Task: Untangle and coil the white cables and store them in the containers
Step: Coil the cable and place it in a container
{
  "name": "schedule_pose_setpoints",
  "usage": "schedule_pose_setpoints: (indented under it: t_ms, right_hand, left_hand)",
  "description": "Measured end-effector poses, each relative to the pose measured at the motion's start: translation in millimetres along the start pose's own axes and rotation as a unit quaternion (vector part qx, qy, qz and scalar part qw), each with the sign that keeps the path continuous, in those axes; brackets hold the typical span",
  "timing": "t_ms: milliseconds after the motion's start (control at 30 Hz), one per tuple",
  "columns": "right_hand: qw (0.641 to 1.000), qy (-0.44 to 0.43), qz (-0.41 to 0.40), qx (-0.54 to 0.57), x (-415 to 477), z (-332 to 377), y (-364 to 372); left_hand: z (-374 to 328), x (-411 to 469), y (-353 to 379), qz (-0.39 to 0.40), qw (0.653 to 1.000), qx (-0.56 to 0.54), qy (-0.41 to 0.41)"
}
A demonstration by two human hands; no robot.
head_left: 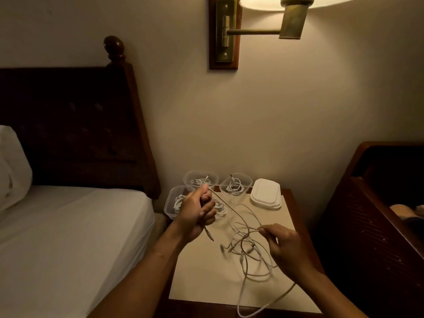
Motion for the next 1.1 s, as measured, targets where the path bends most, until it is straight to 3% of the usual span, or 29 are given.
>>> schedule_pose_setpoints:
  t_ms: [267,500,567,700,833,933,1100]
  right_hand:
    - [0.972,0.231,0.015,-0.036,7.3,-42.1,35.6]
    - [0.963,0.216,0.017,-0.158,16.6,-29.7,37.0]
    - [0.966,0.238,-0.014,-0.099,26.8,-15.5,30.4]
    - [0.943,0.253,-0.053,0.208,47.4,28.5,6.6]
    - [0.919,0.157,0.087,0.351,42.3,82.3,-14.1]
    - [0.92,0.128,0.123,0.35,33.3,96.8,-19.0]
    - [0.945,0.145,-0.015,0.292,35.2,100.3,-27.2]
  left_hand:
    - [-26.6,-42.4,47.3,0.132,0.986,0.072,0.074]
    - [-26.4,-50.4,51.5,0.168,0.977,0.097,0.085]
    - [-21.5,-48.9,42.0,0.164,0.979,0.103,0.056]
    - [-8.8,-49.5,27.4,0.161,0.98,0.115,-0.005]
    - [-3.3,-47.3,29.3,0.195,0.975,0.097,-0.054]
    - [-5.1,-44.9,30.6,0.224,0.969,0.071,-0.075]
    - [-6.9,-48.7,33.4,0.278,0.955,-0.014,-0.103]
Point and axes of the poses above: each hand's wrist, its own x-axis towards the middle knuckle, its own y-axis out of the palm, z = x × y, the point moved 1 cm from there along x, towards the middle knuckle, and after that the axes turned 9 degrees about -z, right-handed, at the moved point
